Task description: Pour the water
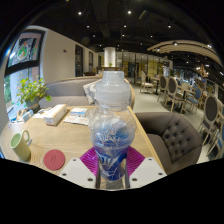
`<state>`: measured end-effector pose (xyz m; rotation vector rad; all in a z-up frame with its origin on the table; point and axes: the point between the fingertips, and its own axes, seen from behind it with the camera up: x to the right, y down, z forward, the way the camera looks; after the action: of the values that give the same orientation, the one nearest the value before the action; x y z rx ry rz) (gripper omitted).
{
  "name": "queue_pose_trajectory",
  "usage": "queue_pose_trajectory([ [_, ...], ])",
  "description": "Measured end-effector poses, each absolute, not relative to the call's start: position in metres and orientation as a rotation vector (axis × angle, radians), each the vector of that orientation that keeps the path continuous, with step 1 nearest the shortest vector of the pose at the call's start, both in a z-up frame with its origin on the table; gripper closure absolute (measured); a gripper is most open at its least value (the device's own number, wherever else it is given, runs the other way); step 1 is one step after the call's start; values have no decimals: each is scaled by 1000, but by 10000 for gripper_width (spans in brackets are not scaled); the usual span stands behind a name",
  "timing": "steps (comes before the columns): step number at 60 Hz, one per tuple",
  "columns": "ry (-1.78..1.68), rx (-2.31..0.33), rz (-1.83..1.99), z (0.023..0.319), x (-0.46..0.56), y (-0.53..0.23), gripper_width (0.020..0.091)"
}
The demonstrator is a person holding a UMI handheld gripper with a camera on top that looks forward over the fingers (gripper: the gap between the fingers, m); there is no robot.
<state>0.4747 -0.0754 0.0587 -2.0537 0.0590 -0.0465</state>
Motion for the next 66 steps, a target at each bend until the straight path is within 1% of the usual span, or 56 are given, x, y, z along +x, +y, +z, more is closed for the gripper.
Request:
queue_pose_trajectory([
  [8,70,-2056,-128,63,479,-71,779],
  [15,34,-2028,-249,89,487,-70,778],
  [22,-64,-1977,-416,133,475,-65,779],
  [34,-385,-1796,-842,232,413,-54,779],
  [40,-634,-1664,-1080,262,360,-50,780],
  [42,-717,-1619,-1144,266,340,-47,780],
  [46,-890,-1519,-1267,267,302,-43,781],
  [50,-1056,-1418,-1374,258,269,-43,781],
  [53,-1184,-1364,-1435,241,250,-41,782],
  [56,-1332,-1322,-1493,215,239,-37,782],
  [61,-1567,-1228,-1625,180,236,-34,783],
  [66,-1713,-1145,-1722,169,225,-36,783],
])
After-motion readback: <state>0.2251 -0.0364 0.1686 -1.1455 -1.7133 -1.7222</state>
